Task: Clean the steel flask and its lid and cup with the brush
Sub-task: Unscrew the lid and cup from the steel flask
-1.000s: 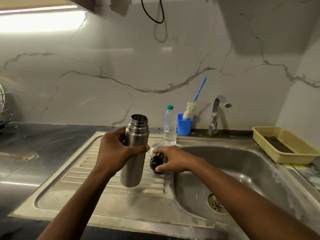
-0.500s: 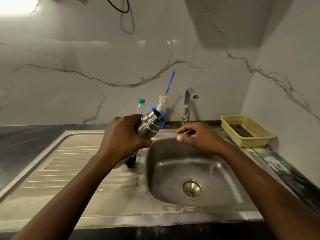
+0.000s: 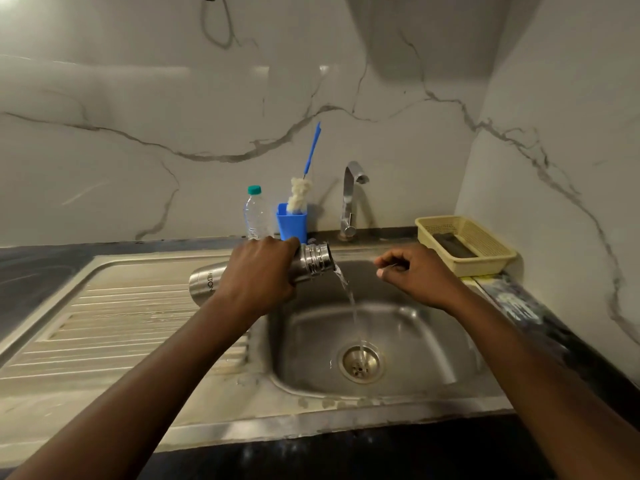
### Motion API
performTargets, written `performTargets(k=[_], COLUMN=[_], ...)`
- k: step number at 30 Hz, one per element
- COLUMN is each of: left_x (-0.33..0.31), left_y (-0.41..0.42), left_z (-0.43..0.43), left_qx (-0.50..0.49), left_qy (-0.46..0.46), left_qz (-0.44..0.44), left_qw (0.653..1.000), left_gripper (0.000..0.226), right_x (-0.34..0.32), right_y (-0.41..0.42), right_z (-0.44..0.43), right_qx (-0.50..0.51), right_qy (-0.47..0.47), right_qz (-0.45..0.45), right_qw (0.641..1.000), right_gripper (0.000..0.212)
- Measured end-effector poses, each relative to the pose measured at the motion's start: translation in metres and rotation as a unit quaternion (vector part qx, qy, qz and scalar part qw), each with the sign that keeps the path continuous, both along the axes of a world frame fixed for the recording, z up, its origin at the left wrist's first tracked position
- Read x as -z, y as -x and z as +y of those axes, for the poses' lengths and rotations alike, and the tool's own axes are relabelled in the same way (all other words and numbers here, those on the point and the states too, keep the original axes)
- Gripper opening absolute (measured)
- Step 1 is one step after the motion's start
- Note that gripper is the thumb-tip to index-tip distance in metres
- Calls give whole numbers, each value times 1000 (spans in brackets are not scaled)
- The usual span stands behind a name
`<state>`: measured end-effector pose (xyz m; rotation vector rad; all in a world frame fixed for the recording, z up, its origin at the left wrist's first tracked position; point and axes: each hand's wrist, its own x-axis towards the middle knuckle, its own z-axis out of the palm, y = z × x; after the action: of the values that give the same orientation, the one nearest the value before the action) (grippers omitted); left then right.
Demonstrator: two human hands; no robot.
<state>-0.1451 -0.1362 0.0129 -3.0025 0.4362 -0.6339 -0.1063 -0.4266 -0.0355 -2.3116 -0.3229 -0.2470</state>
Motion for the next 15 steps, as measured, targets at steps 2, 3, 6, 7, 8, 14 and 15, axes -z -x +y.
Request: performTargets(k=[2, 3, 6, 7, 8, 14, 15], left_x=[1, 2, 4, 5, 5, 6, 6], left_y=[0, -1, -3, -4, -4, -7, -7], left_z=[-2, -2, -1, -1, 0, -1, 0], left_qx=[-3, -3, 5, 7, 9, 18, 19], left_qy=[-19, -22, -26, -26, -26, -29, -31], left_qz=[-2, -1, 0, 0, -3, -25, -28], left_qw=[1000, 1000, 1000, 1000, 1000, 999, 999], left_gripper=[37, 36, 38, 38, 38, 38, 38], right_x=[2, 2, 2, 2, 2, 1, 1], right_y=[-2, -2, -4, -4, -4, -5, -5], right_z=[2, 4, 8, 9, 10, 18, 19], right_qx=[-8, -10, -12, -11, -11, -13, -15], right_qy=[-4, -2, 3, 3, 3, -14, -14], right_qz=[-2, -2, 0, -1, -3, -13, -14], right_qw=[1000, 1000, 1000, 1000, 1000, 1000, 1000], right_gripper=[19, 20, 20, 20, 20, 17, 17])
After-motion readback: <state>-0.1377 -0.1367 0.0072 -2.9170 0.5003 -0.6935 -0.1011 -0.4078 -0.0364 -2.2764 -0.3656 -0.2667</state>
